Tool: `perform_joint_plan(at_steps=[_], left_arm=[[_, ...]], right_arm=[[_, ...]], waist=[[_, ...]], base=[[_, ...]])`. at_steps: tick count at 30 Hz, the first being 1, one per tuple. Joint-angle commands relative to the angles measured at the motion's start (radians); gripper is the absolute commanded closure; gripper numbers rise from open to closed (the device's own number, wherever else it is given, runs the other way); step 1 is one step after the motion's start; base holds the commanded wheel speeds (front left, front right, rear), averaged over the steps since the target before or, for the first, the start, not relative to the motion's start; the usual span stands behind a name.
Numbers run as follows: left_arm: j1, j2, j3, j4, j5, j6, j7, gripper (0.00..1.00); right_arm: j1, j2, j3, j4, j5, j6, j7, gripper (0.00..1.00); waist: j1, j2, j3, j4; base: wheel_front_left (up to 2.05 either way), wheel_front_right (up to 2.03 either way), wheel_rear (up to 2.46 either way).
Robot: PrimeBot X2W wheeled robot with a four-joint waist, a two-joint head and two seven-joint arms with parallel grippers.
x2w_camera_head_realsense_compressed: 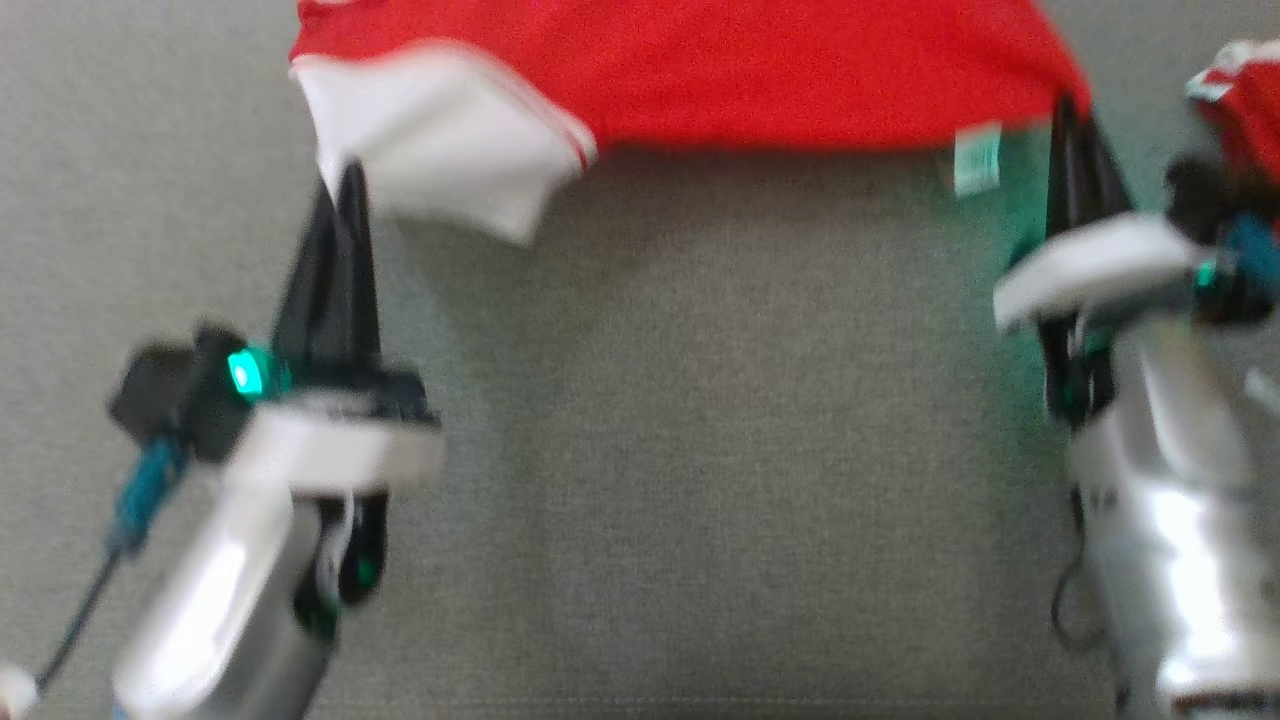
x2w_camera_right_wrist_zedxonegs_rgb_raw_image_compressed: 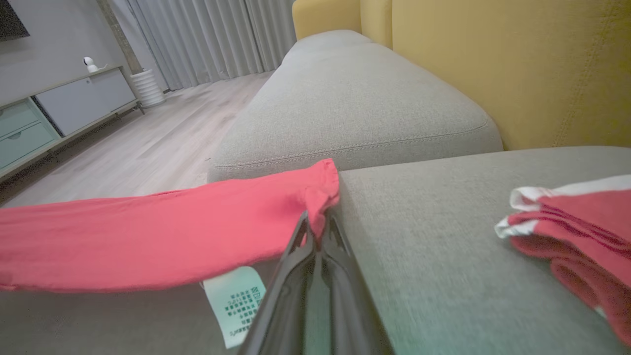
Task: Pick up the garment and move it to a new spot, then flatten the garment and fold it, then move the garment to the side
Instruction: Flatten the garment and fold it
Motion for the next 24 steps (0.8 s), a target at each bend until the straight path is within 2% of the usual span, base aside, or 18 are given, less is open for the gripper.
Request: perform_joint_plan(at_steps=[1,9,17,20,24], left_arm=[[0.002,0.043,0.037,-0.048,-0.004,0.009,-0.002,1.0],[0.296,0.092,0.003,-0.212,-0.026,0.112,0.069,1.0],[0.546,0.145,-0.016,-0.358,-0.047,0.206,0.119,1.0],[0.599,0.155,-0.024,-0.371,-0.056,0.217,0.125,1.0],[0.608,0.14,-0.039,-0.332,-0.082,0.197,0.128,1.0]], right_arm=[[0.019,0.02,0.019,-0.046,0.009,0.007,-0.004,1.0],[0.389,0.02,-0.002,-0.313,0.095,0.007,0.094,1.0],[0.756,0.02,-0.04,-0.597,0.176,0.007,0.244,1.0],[0.834,0.02,-0.041,-0.659,0.199,0.007,0.286,1.0],[0.868,0.02,-0.031,-0.686,0.209,0.007,0.336,1.0]], waist=[[0.0003,0.0,-0.08,0.009],[0.0003,0.0,-0.263,0.037],[0.0003,0.0,-0.353,0.058],[0.0003,0.0,-0.356,0.058],[0.0003,0.0,-0.353,0.054]], base=[[0.0,0.0,0.0],[0.0,0.0,0.0],[0.0,0.0,0.0],[0.0,0.0,0.0],[0.0,0.0,0.0]])
